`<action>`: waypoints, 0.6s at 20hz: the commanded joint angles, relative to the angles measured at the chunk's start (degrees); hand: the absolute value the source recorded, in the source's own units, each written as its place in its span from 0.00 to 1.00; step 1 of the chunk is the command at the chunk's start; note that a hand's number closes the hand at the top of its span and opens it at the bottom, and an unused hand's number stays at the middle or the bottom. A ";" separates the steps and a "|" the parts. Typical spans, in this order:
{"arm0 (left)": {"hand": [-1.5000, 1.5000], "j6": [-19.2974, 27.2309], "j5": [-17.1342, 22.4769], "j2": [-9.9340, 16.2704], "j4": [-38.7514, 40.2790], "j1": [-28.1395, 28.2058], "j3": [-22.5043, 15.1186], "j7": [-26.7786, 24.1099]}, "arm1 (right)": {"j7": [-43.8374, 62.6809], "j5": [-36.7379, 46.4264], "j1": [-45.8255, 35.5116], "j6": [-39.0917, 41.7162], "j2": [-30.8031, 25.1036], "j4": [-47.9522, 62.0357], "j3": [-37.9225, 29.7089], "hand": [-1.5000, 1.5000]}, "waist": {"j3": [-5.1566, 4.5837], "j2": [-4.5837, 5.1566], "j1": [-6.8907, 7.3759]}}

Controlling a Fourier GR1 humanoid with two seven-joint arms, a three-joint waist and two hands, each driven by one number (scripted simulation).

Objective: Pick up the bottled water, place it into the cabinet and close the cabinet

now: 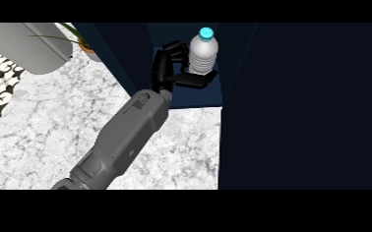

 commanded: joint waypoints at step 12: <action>1.00 3.86 -1.37 1.57 23.23 -9.67 6.90 -5.14 | -0.10 -6.60 1.92 2.63 -0.27 -2.95 -3.44 0.00 | -0.06 0.85 -1.59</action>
